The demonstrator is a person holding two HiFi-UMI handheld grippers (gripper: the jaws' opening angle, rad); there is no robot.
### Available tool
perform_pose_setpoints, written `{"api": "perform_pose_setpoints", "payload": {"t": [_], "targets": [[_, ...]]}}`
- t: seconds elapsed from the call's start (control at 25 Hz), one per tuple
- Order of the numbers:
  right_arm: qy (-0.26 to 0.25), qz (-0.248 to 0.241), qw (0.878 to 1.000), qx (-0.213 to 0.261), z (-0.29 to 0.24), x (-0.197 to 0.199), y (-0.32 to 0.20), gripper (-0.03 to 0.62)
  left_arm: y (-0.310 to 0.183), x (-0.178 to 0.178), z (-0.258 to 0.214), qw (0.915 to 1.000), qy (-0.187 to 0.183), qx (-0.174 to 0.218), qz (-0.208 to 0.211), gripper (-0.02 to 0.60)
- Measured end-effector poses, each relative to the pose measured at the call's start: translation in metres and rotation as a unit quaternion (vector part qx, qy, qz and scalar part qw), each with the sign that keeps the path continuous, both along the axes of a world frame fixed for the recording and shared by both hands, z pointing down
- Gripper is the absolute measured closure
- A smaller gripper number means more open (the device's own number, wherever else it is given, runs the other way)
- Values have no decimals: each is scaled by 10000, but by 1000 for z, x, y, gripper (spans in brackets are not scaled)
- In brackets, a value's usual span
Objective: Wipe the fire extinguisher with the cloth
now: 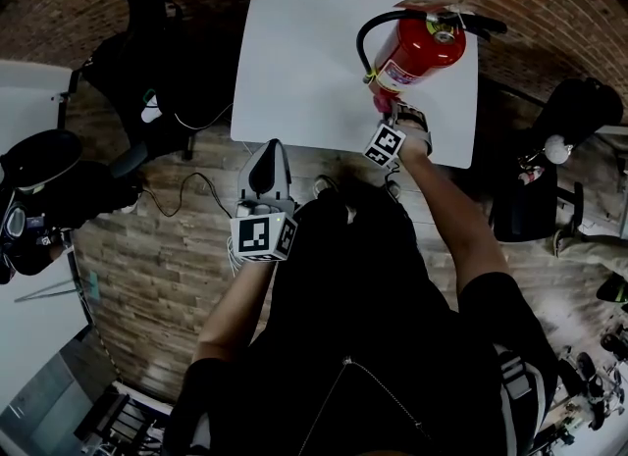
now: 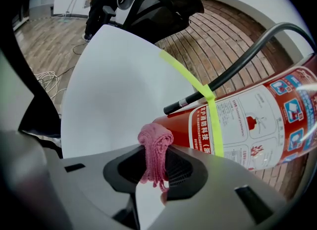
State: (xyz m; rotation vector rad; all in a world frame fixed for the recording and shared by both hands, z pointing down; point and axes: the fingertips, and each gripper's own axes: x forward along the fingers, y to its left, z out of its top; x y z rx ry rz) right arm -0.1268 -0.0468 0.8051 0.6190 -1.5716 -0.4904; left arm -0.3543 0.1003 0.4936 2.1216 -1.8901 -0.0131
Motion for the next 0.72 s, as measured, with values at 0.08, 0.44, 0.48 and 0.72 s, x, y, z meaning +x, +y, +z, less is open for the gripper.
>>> {"api": "perform_pose_setpoints", "payload": {"t": [0.08,0.44,0.48,0.72], "targets": [[-22,2,10000,38,-8,0,0,488,-1,1,-3,10000,7,32,34,571],[-92,-116,9997,171,-36,1,0,488,-10,9,-13,9997,69,155,169,571],[-107,-124,9997,174,-39,1,1,488,-10,9,-14,9997,78,170,179,571],[-156,-130,9994,272,-67,2,0,487,-18,14,-22,9992,150,273,255,571]]}}
